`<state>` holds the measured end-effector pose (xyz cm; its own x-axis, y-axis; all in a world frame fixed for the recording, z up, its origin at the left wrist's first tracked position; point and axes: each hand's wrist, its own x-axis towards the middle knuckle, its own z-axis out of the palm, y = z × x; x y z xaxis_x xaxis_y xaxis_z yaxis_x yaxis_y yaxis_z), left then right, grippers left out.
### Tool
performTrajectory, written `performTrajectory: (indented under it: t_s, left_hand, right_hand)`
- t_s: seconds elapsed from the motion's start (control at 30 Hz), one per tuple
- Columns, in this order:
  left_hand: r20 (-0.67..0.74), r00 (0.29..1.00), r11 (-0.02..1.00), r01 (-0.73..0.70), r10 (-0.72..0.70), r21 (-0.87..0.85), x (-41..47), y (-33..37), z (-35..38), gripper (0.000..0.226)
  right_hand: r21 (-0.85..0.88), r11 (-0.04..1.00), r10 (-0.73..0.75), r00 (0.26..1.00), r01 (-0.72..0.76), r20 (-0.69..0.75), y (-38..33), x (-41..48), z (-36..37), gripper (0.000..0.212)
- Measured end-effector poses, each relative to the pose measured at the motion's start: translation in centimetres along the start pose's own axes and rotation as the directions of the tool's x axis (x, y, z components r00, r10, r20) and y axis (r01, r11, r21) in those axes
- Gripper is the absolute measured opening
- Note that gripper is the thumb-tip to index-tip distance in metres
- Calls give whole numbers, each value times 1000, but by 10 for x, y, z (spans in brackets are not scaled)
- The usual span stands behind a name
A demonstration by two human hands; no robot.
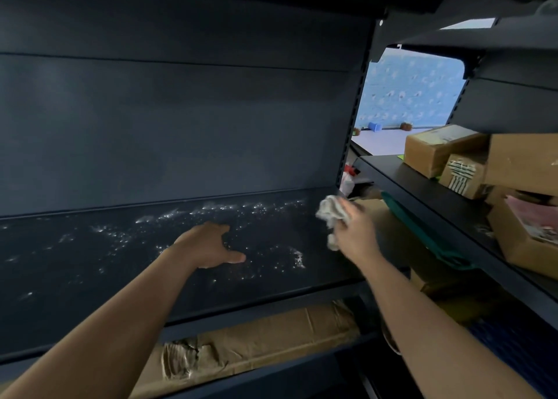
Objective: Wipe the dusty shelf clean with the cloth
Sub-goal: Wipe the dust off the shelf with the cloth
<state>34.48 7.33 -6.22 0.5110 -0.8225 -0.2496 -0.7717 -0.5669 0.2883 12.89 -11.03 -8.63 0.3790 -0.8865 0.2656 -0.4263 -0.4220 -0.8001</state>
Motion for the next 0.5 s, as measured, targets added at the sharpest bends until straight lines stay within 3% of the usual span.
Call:
performTrajectory:
  t_s: [0.1, 0.23, 0.37, 0.5]
  left_hand:
    - [40, 999, 999, 25, -27, 46, 10, -1, -2, 99]
    - [67, 998, 996, 6, -12, 91, 14, 2, -3, 97]
    - [40, 999, 993, 3, -8, 119, 15, -3, 1, 99]
    - [-10, 1000, 993, -5, 6, 120, 12, -9, 8, 100]
  right_hand:
    - [-202, 972, 118, 992, -124, -45, 25, 11, -23, 52]
    - [-515, 857, 49, 998, -23, 37, 30, 25, 0, 53]
    - [-406, 910, -6, 984, 79, 178, -3, 26, 44, 52]
    - [-143, 967, -150, 923, 213, 355, -27, 22, 80, 52]
